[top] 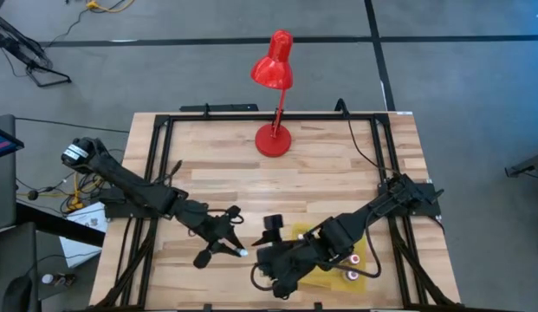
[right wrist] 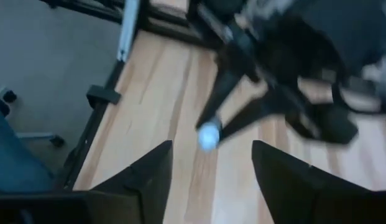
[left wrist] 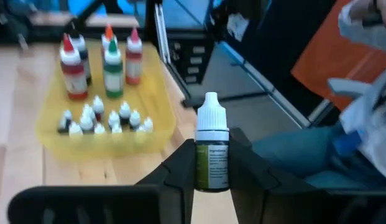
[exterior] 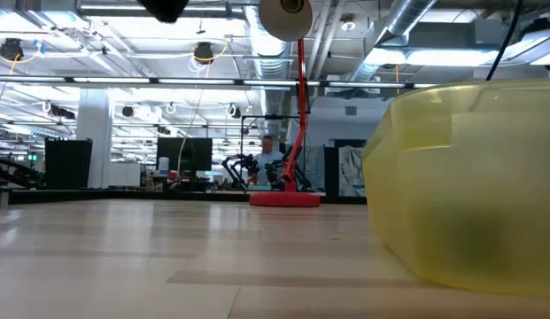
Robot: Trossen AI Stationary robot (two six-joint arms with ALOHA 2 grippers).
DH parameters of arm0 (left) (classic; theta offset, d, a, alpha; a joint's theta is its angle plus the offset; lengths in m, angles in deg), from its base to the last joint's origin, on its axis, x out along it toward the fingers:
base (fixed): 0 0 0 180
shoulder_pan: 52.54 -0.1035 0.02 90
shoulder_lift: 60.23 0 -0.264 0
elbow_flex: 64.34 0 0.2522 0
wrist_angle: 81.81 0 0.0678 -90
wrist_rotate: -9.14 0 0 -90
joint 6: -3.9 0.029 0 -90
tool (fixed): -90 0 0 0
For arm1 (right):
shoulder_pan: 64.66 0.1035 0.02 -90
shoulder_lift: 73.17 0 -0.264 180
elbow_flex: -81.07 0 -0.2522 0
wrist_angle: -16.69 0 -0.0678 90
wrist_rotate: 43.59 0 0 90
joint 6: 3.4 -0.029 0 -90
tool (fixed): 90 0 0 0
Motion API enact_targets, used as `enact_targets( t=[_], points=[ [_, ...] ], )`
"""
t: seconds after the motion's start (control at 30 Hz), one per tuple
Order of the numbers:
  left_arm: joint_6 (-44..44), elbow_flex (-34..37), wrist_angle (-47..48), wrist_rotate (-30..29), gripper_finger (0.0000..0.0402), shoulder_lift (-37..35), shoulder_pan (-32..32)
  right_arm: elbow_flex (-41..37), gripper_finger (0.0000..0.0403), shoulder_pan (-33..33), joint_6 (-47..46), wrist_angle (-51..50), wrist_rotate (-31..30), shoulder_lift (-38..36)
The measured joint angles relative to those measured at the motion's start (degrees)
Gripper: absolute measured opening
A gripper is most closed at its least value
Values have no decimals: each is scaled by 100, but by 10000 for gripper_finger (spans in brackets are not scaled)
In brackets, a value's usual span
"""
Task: Pick & Place food coloring
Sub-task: Put the green food coloring into the yellow bin
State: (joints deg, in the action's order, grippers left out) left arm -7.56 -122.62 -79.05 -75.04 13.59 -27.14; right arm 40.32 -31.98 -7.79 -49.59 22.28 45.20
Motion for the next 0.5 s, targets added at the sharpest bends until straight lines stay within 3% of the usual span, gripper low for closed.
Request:
enact_targets(
  t=[0.23, 0.5],
  points=[
    [255, 0, -853, -259, 69, -6, 232, -26, 236, -93, 1303, 666, 195, 2],
    [667, 0, -1497, -161, 70, -6, 237, -26, 218, -211, 1317, 888, 286, 2]
  ],
)
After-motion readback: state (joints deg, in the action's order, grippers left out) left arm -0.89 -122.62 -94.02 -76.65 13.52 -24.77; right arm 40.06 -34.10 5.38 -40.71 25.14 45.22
